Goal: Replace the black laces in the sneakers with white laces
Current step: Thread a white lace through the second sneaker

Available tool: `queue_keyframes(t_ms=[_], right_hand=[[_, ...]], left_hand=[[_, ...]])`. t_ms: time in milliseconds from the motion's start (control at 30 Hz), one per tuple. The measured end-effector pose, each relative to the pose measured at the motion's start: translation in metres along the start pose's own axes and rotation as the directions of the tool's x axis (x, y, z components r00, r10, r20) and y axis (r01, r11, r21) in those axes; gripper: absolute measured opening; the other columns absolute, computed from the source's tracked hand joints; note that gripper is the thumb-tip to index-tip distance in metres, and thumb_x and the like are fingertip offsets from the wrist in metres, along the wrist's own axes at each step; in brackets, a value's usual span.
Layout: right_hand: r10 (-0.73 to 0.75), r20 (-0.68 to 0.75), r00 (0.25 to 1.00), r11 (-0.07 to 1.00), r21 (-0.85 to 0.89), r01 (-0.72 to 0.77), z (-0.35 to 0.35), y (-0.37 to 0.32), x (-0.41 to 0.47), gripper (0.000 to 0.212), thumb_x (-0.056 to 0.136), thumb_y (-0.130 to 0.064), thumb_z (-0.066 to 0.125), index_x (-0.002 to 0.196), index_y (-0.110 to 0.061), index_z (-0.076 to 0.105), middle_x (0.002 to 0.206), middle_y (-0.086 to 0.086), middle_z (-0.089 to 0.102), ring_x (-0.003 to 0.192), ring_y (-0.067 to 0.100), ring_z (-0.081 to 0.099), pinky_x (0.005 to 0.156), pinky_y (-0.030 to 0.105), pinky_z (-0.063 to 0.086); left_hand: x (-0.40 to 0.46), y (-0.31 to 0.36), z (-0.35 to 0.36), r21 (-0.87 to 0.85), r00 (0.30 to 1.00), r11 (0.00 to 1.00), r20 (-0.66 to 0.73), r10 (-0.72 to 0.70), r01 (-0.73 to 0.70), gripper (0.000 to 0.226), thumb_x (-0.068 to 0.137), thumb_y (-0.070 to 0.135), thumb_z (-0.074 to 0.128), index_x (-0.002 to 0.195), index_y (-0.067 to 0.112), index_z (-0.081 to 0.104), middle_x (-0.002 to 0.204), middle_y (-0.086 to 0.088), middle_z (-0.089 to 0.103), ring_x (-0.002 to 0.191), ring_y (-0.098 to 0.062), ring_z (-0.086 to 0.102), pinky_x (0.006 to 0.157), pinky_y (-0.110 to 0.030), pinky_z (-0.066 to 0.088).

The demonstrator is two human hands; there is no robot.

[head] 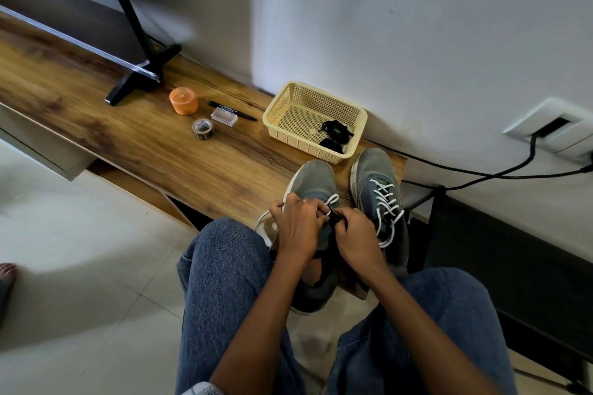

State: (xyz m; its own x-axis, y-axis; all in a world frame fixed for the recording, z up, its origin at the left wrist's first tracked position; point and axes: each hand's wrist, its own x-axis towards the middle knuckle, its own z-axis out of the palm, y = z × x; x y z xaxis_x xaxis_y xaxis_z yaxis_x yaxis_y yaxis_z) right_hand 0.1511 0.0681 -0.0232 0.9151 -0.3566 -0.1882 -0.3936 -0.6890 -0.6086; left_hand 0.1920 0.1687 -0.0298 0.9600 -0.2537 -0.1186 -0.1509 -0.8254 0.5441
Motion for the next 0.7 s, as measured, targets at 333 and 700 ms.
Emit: queue_keyframes(t_ms=[333, 700], right_hand=[[-0.082, 0.002, 0.997, 0.996, -0.038, 0.082, 0.002, 0.000, -0.004, 0.025, 0.092, -0.002, 0.044, 0.108, -0.002, 0.064, 0.101, 0.015, 0.057, 0.090, 0.026, 0.055, 0.076, 0.033, 0.040], [0.083, -0.048, 0.995, 0.989, 0.128, -0.076, -0.002, 0.002, 0.009, 0.028, 0.095, -0.009, 0.042, 0.095, 0.004, 0.068, 0.093, 0.017, 0.068, 0.089, 0.028, 0.061, 0.079, 0.038, 0.047]], left_hand=[[-0.001, 0.003, -0.012, 0.032, 0.999, 0.999, -0.020, 0.034, -0.033, 0.026, 0.099, 0.038, 0.047, 0.113, 0.031, 0.067, 0.111, 0.005, 0.059, 0.113, -0.008, 0.039, 0.094, -0.027, 0.010], [0.008, -0.002, 0.008, -0.160, 0.992, 0.984, -0.081, -0.096, 0.082, 0.006, 0.087, 0.041, 0.065, 0.090, 0.036, 0.066, 0.085, 0.011, 0.068, 0.103, -0.006, 0.047, 0.083, -0.030, 0.015]])
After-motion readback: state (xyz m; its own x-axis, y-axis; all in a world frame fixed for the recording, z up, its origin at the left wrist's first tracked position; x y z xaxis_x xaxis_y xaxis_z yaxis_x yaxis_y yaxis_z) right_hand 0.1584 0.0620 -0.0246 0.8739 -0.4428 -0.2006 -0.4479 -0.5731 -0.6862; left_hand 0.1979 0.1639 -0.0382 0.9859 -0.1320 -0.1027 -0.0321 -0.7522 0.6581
